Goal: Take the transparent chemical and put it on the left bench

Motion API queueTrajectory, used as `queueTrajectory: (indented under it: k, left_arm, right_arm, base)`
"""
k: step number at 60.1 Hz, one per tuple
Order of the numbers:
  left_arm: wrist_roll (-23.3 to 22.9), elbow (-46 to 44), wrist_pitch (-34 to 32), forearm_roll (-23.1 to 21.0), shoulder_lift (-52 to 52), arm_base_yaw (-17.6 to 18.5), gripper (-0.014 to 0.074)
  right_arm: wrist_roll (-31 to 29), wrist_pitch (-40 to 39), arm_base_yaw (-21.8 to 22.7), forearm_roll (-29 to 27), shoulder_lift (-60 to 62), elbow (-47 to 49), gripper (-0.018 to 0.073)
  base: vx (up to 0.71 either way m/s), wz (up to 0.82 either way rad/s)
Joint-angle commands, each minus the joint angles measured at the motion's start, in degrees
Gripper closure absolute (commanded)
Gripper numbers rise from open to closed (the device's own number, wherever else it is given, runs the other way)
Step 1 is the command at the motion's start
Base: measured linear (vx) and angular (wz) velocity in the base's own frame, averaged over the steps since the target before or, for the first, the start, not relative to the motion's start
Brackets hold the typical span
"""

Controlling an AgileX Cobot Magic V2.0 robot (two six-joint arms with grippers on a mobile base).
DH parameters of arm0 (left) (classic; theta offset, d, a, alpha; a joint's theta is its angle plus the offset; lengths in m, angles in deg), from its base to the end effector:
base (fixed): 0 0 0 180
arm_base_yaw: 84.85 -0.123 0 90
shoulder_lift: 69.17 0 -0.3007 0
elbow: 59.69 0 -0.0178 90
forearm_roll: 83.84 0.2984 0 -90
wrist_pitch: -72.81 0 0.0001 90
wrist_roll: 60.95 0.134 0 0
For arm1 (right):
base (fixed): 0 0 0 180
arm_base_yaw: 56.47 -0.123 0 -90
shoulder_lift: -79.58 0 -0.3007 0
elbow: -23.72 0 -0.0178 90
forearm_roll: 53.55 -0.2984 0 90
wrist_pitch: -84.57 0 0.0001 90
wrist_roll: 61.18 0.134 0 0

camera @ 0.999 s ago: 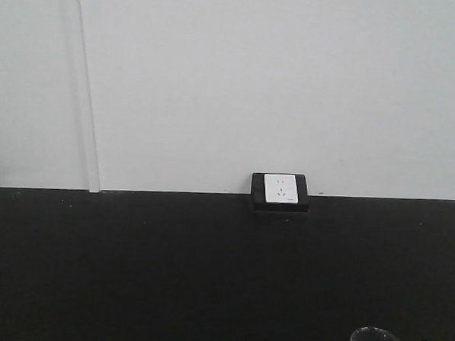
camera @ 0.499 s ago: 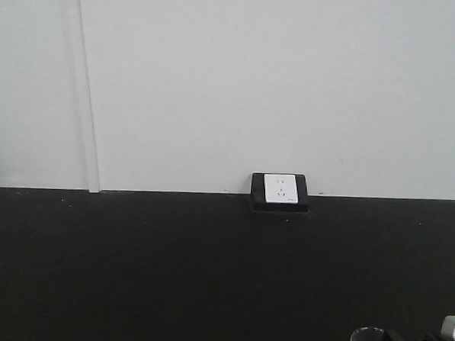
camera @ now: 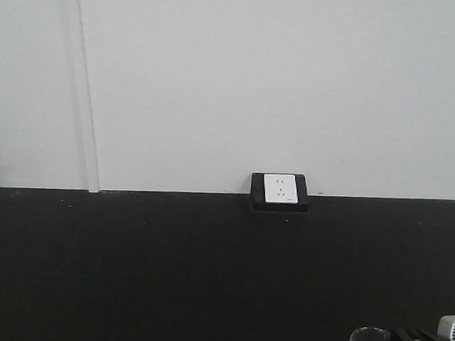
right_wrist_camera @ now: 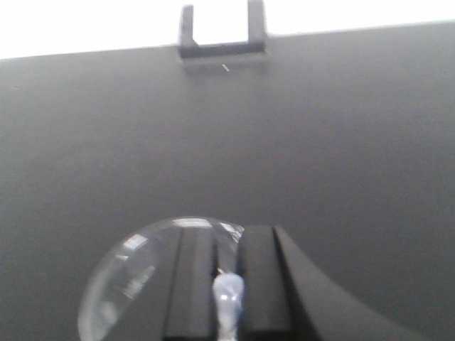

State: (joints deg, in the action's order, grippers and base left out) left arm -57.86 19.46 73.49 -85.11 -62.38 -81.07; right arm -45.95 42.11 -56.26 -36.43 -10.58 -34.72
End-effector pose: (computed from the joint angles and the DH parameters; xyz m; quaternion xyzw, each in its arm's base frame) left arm 0.1313 -0.0087 0.2052 0.0336 0.6851 -0.0125 0.7275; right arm 0.2969 0.0255 0.1388 -0.0406 0.8032 0.0919 0.5872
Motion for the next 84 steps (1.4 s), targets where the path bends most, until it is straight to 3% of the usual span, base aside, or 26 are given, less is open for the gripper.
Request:
queueTrajectory:
  k: [1,15,23,32,45,53,62,84]
  left_arm:
    - [-0.4,0.9,-4.5,0.0,-1.1,0.1,0.0600]
    - [-0.4,0.9,-4.5,0.0,-1.1,0.1,0.0600]
    - [-0.4,0.9,-4.5,0.0,-1.1,0.1,0.0600]
    - [-0.4,0.9,-4.5,0.0,-1.1,0.1,0.0600]
    - [-0.4,0.9,-4.5,0.0,-1.1,0.1,0.0600]
    - [-0.4,0.9,-4.5,0.0,-1.1,0.1,0.0600]
    - [-0.4,0.9,-4.5,0.0,-1.1,0.1,0.0600]
    - [-0.4,0.9,-4.5,0.0,-1.1,0.1,0.0600]
  right_arm:
    - [-0.4,-5.0,-0.1,2.8,4.6,1.5,0.0468]
    - [1.5,4.1,-0.1,5.7,18.6,1.5,0.0490]
    - [8.4,12.1,-0.1,12.2,29.4,1.5,0.0489]
    - [24.5,19.2,-0.1,28.9,40.9,1.5,0.0488]
    - [50.7,21.7,-0.1,52.7,50.8,1.3,0.0488]
    - [68.0,19.1,-0.1,68.6,54.5,1.3,0.0488]
    - [80.2,13.2,-0.1,85.5,57.5,1.3,0.0488]
    - [80.9,11.2,0.0,85.3,57.8,1.4,0.0487]
  base:
    - [0.00,0.00]
    - [0.00,0.00]
    - [0.00,0.00]
    - [0.00,0.00]
    - [0.00,0.00]
    - [0.00,0.00]
    - [0.00,0.00]
    - [0.00,0.00]
